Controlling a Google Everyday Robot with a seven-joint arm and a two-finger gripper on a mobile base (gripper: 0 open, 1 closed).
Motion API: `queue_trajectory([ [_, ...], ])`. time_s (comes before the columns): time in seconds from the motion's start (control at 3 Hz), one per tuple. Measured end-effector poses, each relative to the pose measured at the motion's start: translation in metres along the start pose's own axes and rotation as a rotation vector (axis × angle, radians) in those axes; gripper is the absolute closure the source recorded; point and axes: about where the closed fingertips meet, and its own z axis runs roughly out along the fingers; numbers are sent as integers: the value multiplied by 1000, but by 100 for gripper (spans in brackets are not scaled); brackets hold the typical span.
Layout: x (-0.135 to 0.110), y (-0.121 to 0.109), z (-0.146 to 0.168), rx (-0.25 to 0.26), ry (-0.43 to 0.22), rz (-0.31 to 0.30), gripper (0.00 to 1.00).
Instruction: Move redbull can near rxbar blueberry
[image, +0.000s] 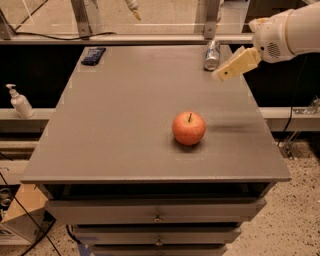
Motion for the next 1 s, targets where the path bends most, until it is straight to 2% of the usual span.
queue_trajectory([
  [0.33,4,-27,35,33,-58,71,0],
  [0.67,15,-48,69,46,-84,150,0],
  [1.0,23,-66,97,58,-108,203,0],
])
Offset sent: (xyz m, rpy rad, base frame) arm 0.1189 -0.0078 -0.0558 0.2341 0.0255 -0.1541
